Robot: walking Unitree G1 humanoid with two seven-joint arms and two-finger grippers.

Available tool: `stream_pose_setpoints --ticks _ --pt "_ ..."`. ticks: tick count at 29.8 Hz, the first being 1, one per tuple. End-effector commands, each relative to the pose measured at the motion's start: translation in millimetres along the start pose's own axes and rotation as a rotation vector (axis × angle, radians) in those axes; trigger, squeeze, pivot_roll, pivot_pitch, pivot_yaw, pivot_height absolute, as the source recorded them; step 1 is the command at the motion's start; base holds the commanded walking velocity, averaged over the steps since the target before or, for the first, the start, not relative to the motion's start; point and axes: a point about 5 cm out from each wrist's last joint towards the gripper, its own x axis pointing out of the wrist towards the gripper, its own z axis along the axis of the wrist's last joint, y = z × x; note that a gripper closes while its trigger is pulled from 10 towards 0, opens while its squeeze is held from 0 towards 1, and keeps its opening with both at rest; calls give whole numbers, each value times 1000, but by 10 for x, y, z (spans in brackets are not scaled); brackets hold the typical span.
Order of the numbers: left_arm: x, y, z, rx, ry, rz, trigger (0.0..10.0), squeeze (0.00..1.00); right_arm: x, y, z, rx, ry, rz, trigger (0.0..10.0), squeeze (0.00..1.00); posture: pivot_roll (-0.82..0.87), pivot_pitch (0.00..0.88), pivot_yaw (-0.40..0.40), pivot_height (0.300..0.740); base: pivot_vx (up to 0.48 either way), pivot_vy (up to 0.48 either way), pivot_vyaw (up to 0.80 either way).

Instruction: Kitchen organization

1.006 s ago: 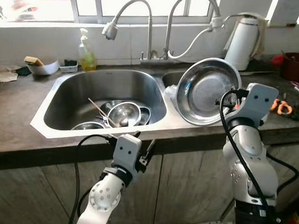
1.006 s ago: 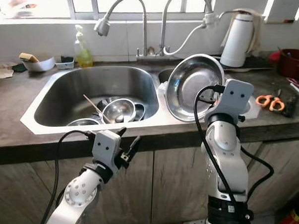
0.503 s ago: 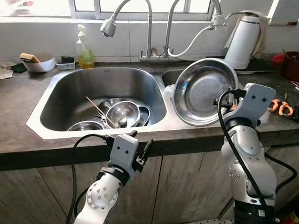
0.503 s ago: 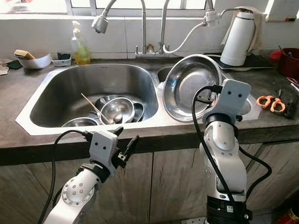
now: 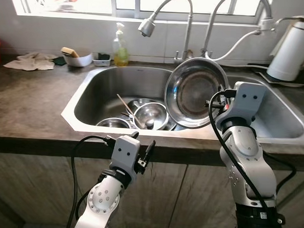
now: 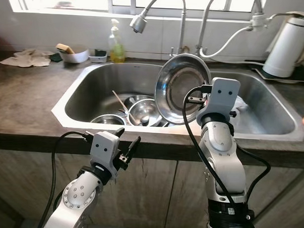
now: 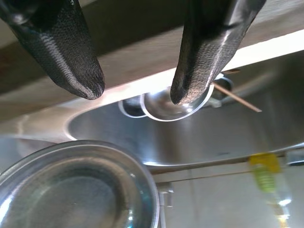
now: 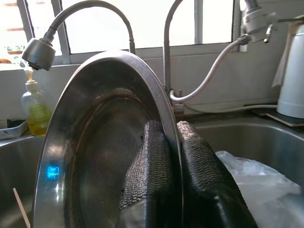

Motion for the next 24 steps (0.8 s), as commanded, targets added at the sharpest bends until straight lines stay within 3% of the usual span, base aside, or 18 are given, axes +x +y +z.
stream_pose_setpoints --ticks 1,7,14,21,24 --pt "10 29 44 15 -20 14 10000 0 41 38 91 -3 -38 22 10000 0 28 8 -39 740 480 0 800" --pt "18 39 37 11 -14 24 10000 0 45 73 92 -1 -36 45 10000 0 28 7 -41 740 421 0 799" --pt "18 49 20 7 -3 32 10000 0 55 93 87 0 -22 62 10000 0 29 6 -42 740 0 0 690" --pt "12 30 4 5 5 26 10000 0 112 84 1 -22 63 77 10000 0 28 8 -44 740 0 0 0" --pt "5 18 7 1 4 23 10000 0 178 60 -162 -92 185 84 10000 0 29 11 -46 740 0 0 0"
